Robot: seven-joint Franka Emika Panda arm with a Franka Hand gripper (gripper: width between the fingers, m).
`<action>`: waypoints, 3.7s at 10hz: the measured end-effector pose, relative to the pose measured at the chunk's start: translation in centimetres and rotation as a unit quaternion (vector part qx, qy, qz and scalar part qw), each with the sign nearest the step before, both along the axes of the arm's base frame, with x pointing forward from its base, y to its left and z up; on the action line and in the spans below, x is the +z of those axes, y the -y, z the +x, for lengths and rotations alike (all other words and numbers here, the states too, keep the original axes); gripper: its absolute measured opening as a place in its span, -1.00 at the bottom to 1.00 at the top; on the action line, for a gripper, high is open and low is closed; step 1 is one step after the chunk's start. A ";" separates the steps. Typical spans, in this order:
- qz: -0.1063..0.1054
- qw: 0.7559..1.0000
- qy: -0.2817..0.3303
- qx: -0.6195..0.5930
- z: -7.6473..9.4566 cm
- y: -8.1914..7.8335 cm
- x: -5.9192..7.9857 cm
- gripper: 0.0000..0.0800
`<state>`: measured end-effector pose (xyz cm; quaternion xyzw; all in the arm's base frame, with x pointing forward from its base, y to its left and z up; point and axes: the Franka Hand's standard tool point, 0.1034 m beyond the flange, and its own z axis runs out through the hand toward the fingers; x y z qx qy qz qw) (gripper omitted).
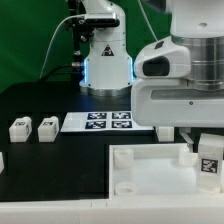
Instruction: Assemble one leg
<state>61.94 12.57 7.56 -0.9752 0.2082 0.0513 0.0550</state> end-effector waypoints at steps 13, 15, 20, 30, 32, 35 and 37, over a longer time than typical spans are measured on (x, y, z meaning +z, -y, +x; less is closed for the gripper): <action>0.049 0.987 0.034 -0.151 0.2 -0.2 -0.5 0.61; 0.045 0.997 0.051 -0.035 0.0 -0.3 -0.6 0.62; 0.045 0.985 0.058 0.154 0.9 0.5 -0.5 0.62; 0.050 0.964 0.014 -0.261 0.2 0.1 -0.8 -0.27; 0.063 0.887 -0.006 -0.457 0.4 -0.9 -1.0 -0.27; 0.067 0.852 -0.013 -0.520 0.6 -1.0 -1.1 -0.27; 0.067 0.853 -0.013 -0.517 0.6 -1.0 -1.1 -0.26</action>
Offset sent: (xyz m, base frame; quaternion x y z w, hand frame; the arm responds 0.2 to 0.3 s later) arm 0.0040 -0.0157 -0.0121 0.0630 0.0054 0.3330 0.9408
